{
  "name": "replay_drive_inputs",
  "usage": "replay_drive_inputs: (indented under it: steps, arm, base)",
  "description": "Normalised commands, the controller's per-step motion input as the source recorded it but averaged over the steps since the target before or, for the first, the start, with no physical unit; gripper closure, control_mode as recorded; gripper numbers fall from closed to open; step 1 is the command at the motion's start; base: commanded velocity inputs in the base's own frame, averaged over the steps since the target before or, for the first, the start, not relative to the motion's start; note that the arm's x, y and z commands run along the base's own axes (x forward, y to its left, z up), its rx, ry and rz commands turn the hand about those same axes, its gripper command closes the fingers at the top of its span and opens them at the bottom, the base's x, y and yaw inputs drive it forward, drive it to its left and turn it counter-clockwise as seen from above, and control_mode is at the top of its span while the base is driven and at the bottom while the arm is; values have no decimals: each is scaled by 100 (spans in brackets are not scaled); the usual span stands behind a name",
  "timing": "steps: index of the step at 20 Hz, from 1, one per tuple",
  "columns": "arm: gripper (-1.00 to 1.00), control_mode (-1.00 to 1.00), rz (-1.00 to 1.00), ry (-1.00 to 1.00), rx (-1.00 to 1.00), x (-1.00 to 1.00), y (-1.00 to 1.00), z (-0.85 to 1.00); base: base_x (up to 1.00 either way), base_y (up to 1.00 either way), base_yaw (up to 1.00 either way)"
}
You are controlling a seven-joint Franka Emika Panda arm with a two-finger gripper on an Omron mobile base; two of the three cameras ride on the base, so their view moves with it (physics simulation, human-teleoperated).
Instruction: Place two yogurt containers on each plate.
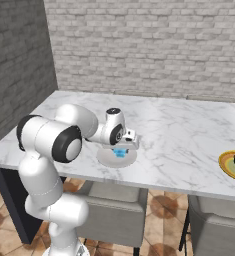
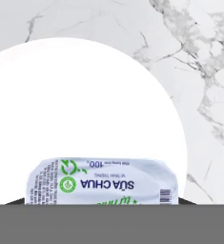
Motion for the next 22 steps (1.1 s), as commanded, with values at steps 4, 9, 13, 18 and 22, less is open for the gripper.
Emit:
replay_drive_inputs:
  steps: [4,9,13,18,22]
  arm:
    - [-100,-100,0,0,0,2,-1,-8]
    - [-100,-100,0,0,0,4,0,-6]
    - [-100,-100,0,0,0,13,0,-3]
    - [-100,-100,0,0,0,12,0,0]
    - [-100,-100,0,0,0,6,0,0]
  base:
    - [0,0,0]
    - [0,0,0]
    - [0,0,0]
    - [0,0,0]
    - [0,0,0]
